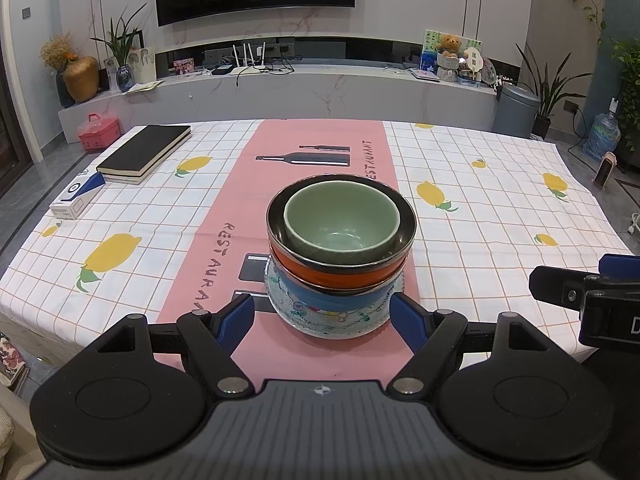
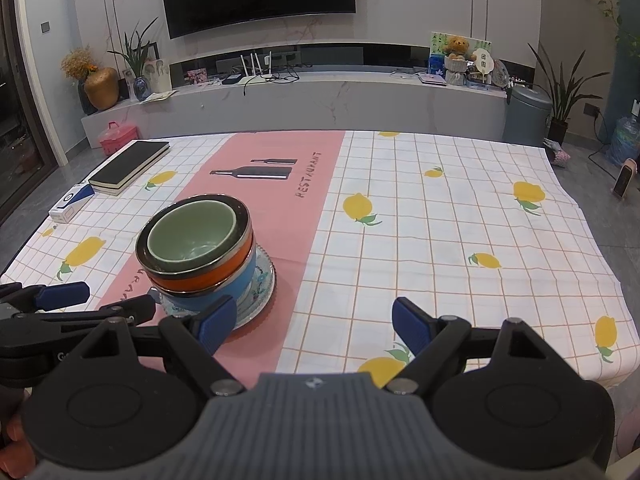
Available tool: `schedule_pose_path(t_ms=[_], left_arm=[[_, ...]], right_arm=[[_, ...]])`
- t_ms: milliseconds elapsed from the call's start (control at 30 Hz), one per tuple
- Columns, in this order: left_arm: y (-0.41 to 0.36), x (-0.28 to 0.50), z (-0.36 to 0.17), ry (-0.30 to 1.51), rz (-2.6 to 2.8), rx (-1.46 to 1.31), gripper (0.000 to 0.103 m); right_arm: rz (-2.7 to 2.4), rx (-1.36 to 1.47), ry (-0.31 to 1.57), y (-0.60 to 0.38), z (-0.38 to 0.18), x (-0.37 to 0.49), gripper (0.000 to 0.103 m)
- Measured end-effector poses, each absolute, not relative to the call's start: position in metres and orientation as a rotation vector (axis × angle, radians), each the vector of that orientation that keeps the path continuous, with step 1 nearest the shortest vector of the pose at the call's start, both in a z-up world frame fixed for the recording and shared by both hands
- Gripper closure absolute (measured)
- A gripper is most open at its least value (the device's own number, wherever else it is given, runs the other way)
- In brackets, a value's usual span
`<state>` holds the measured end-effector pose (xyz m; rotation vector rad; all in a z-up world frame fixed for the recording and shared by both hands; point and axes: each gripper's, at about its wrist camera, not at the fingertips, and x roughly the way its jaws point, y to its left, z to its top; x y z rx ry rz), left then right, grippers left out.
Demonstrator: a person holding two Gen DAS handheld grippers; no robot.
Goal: Organize plates and bowls
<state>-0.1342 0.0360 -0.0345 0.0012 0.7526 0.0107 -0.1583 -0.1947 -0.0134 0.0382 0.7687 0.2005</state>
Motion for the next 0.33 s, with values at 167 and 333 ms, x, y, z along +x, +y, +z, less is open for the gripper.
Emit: schedule_pose_path(t_ms=[167, 333], left_arm=[[0.0366, -0.1341, -0.0344, 0.752, 0.010, 0.001, 0.013], [0.0382, -0.1348, -0.0343, 0.751, 0.013, 0.001, 0.013]], right_arm=[[0.202, 0.041, 0.773, -0.1949, -0.0150, -0.1579, 0.019], [0.203, 0.043, 0.776, -0.1957, -0.0158, -0.1571, 0.019]])
